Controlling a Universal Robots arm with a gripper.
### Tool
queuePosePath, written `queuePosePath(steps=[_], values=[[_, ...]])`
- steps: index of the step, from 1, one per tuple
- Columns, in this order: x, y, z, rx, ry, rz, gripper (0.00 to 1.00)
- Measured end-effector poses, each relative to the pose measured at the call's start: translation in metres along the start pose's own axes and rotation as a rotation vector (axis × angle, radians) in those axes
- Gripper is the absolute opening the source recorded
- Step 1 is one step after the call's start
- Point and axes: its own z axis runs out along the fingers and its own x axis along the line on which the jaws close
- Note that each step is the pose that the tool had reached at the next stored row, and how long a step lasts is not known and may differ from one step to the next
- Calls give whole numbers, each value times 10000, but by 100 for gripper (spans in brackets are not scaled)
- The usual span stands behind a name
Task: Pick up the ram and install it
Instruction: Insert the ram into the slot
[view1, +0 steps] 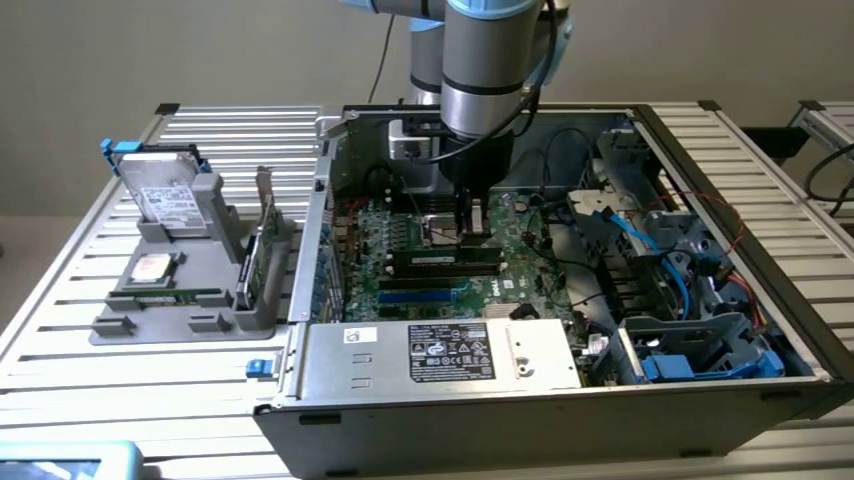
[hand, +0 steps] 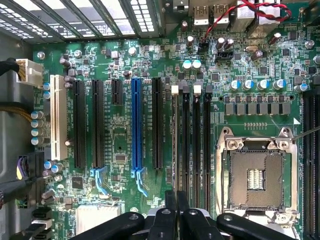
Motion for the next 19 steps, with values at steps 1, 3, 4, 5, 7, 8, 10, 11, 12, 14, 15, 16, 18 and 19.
queuePosePath(steps=[1,3,4,5,7,8,10,11,12,14,15,16,18,19], values=[[-4,0,2,1,-3,1,12],[-11,1,5,1,-2,1,12],[-11,1,6,1,-1,1,12],[-12,1,9,1,-1,-1,12],[-12,2,14,0,0,0,12],[-12,3,15,-1,1,0,12],[-12,3,17,0,0,0,12],[-13,3,19,0,-2,0,12],[-13,3,20,0,-1,0,12],[-15,3,24,1,-2,1,12],[-17,3,26,1,-4,1,12],[-20,4,27,0,-2,1,12],[-26,4,30,0,-1,1,12],[-26,4,31,0,0,1,12]])
